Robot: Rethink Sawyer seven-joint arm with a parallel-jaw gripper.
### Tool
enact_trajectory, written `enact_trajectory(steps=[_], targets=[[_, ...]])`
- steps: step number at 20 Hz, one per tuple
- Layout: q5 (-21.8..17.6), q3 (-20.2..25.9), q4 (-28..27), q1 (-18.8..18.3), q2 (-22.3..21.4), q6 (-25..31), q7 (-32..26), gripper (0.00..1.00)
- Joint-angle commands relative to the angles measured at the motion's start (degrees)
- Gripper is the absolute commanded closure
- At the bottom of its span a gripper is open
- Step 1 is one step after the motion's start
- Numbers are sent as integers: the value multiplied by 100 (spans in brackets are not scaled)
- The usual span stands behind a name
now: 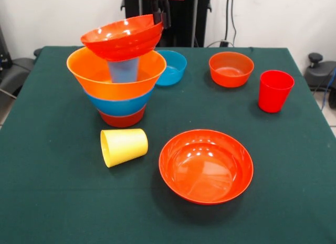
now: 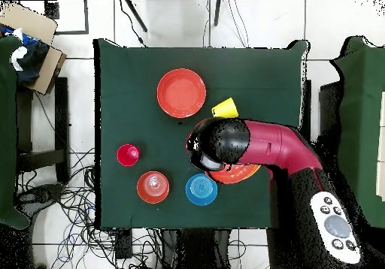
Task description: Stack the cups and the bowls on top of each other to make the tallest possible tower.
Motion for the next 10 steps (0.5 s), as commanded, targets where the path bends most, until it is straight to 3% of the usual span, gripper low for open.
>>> enact_trajectory(steps=[1,7,8,10], targets=[[-419,359,-61,72,304,-470,-593,100],[-520,394,-82,56,385,-618,-698,100],[-555,394,-103,63,382,-625,-729,0],[-618,376,-119,85,366,-672,-735,0]])
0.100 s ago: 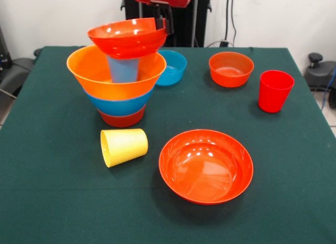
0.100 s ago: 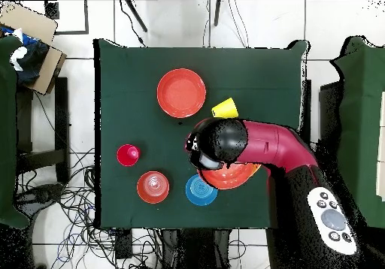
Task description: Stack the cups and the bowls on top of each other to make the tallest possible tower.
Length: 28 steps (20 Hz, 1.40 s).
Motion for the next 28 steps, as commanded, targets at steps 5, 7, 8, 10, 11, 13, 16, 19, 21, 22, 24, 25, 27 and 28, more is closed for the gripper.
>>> enact_trajectory(steps=[5,7,8,10,11,13,16,19,21,22,24,25,27,28], targets=[[-673,312,-186,143,174,-473,-713,0],[-622,289,-207,152,170,-384,-634,0],[-621,294,-196,147,164,-372,-628,0],[-625,304,-189,134,180,-381,-605,0],[-627,306,-180,132,176,-384,-592,0],[-622,311,-118,132,128,-395,-570,0],[-622,312,-132,135,147,-376,-559,0],[-597,308,-143,156,95,-286,-541,0],[-542,317,-138,176,1,-176,-529,0],[-510,317,-144,198,-65,-77,-519,0],[-413,344,-159,219,-182,118,-523,0],[-364,360,-182,231,-223,232,-527,0],[-292,388,-215,263,-311,386,-527,0],[-270,384,-213,288,-370,465,-514,0]])
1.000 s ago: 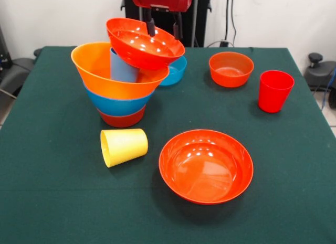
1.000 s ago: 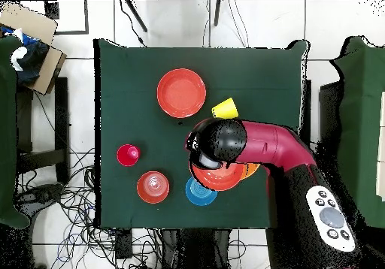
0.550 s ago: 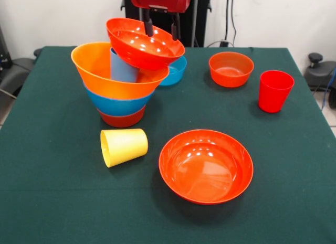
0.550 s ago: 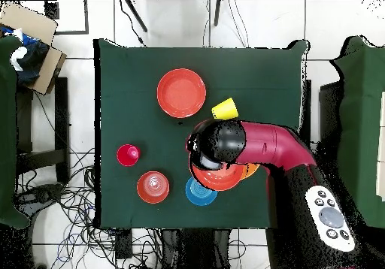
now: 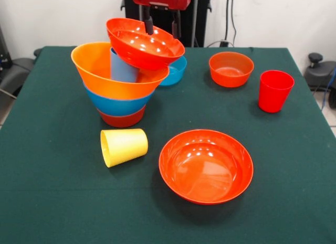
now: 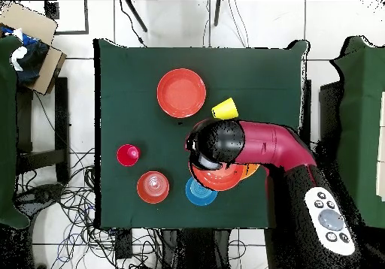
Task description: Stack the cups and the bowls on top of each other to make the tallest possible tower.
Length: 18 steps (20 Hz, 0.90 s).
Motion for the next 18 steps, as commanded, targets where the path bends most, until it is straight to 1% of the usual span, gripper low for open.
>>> enact_trajectory(steps=[1,7,13,15,18], targets=[[-46,390,-229,258,-325,626,-519,0],[51,453,-400,302,-405,975,-542,0],[81,477,-522,433,-354,1071,-361,0],[67,471,-579,508,-292,1051,-277,0],[-35,434,-728,660,-37,862,-142,0]])
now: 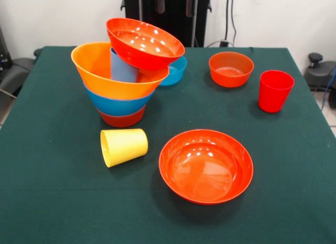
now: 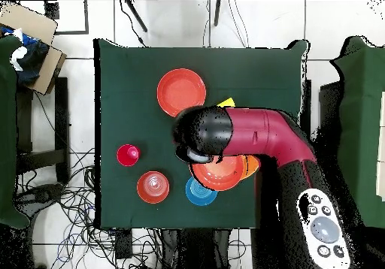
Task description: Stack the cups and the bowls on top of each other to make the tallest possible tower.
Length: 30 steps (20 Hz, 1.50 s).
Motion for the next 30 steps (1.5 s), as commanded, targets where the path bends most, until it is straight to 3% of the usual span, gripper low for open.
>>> enact_trajectory(steps=[1,6,21,30], targets=[[-143,280,-444,410,591,201,-112,0],[-238,255,-922,603,1253,-161,-92,0],[-258,223,-1227,720,2136,-1238,-119,0],[-137,68,-751,725,1580,-1049,15,0]])
